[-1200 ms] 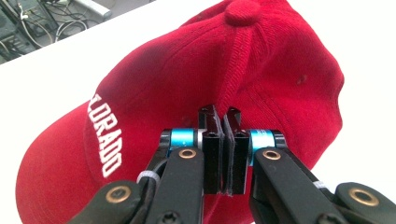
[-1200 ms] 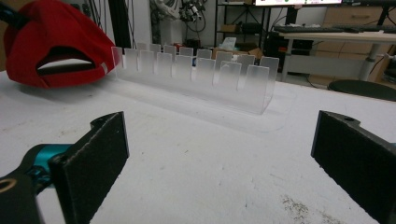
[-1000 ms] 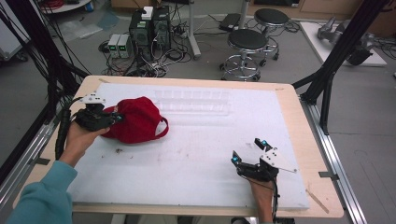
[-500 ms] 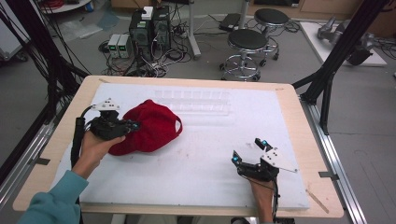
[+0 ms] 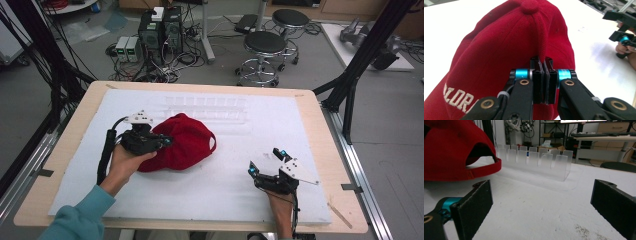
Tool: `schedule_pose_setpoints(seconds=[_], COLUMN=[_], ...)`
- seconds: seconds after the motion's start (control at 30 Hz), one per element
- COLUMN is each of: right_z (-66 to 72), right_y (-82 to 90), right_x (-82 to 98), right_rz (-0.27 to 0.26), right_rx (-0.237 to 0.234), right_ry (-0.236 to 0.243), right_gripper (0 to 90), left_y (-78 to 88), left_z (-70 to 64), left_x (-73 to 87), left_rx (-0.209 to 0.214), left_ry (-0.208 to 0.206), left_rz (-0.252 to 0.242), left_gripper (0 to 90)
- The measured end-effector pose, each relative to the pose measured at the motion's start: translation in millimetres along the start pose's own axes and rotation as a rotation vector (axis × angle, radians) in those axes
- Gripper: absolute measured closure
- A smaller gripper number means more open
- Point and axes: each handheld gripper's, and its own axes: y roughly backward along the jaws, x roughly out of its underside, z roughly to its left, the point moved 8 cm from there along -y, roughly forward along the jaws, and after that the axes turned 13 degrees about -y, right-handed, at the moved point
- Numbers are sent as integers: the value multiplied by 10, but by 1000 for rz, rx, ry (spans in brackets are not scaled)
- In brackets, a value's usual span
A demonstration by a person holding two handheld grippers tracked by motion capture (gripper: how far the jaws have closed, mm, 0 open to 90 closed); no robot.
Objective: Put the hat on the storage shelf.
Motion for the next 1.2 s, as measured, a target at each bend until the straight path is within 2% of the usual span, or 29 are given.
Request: schedule_pose_setpoints(seconds=[0.13, 0.37, 0.67, 0.8, 0.9, 1.0, 1.07, 1.13, 1.2], right_z=[4, 5, 5, 13, 12, 12, 12, 13, 12], right_y=[1, 2, 1, 3, 2, 2, 2, 1, 1], right_x=[0, -1, -1, 5, 3, 3, 3, 3, 3], right_rz=[0, -2, -2, 2, 1, 1, 1, 1, 1], right_rx=[-2, -3, -1, -1, -3, -3, -2, -3, -2], right_ry=[-1, -1, 2, 0, 4, 4, 5, 5, 6], right_gripper=[30, 29, 30, 30, 30, 30, 30, 30, 30], left_y=[-141, -330, -354, -350, -348, -339, -324, -297, -265], left_z=[-92, -174, -191, -206, -211, -192, -167, -146, -108], left_x=[20, 73, 82, 68, 72, 82, 88, 73, 48], left_rx=[10, 17, 18, 32, 39, 35, 14, 6, -29], left_ry=[-15, -47, -65, -71, -74, -87, -108, -116, -129], left_rz=[17, 39, 40, 27, 31, 38, 41, 24, 2], left_gripper=[875, 875, 865, 820, 757, 571, 444, 337, 219])
